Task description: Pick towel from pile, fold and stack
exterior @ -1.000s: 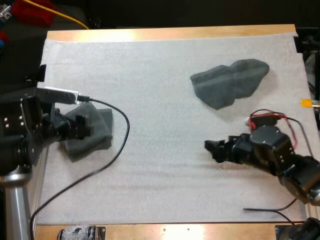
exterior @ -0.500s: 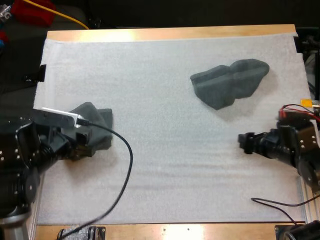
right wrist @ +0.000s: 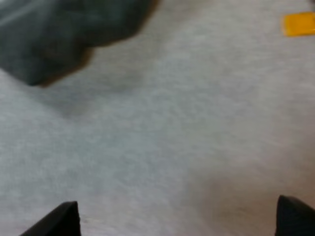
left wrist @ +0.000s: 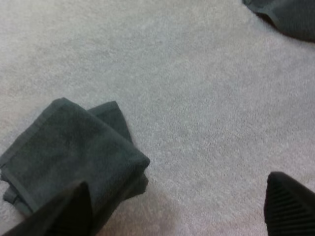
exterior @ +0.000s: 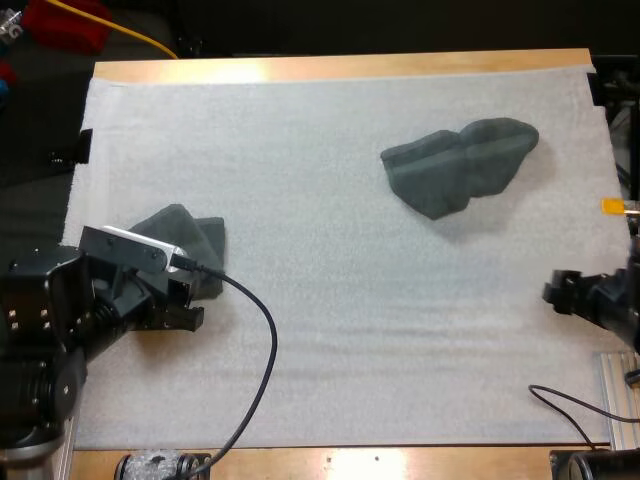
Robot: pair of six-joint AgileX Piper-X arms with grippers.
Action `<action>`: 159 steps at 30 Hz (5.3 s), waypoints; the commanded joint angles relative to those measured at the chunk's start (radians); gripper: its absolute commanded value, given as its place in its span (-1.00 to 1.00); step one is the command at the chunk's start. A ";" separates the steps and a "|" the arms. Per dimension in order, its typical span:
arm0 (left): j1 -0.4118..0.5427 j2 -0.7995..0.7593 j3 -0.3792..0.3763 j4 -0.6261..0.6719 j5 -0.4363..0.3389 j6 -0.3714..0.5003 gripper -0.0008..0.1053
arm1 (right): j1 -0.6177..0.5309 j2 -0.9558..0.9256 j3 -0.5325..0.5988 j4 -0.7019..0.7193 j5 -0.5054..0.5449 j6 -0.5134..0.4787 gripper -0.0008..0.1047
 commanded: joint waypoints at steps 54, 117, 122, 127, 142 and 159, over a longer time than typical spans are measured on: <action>-0.004 -0.910 0.024 0.250 0.006 -0.001 0.32 | -0.022 -0.775 -0.014 0.145 0.004 -0.024 0.45; -0.004 -0.900 0.608 -0.211 0.006 0.005 0.32 | -0.022 -0.773 0.345 0.043 0.004 -0.020 0.45; -0.004 -0.900 0.608 -0.211 0.006 0.005 0.32 | -0.022 -0.773 0.345 0.043 0.004 -0.020 0.45; -0.004 -0.900 0.608 -0.211 0.006 0.005 0.32 | -0.022 -0.773 0.345 0.043 0.004 -0.020 0.45; -0.004 -0.900 0.608 -0.211 0.006 0.005 0.32 | -0.022 -0.773 0.345 0.043 0.004 -0.020 0.45; -0.004 -0.900 0.608 -0.211 0.006 0.005 0.32 | -0.022 -0.773 0.345 0.043 0.004 -0.020 0.45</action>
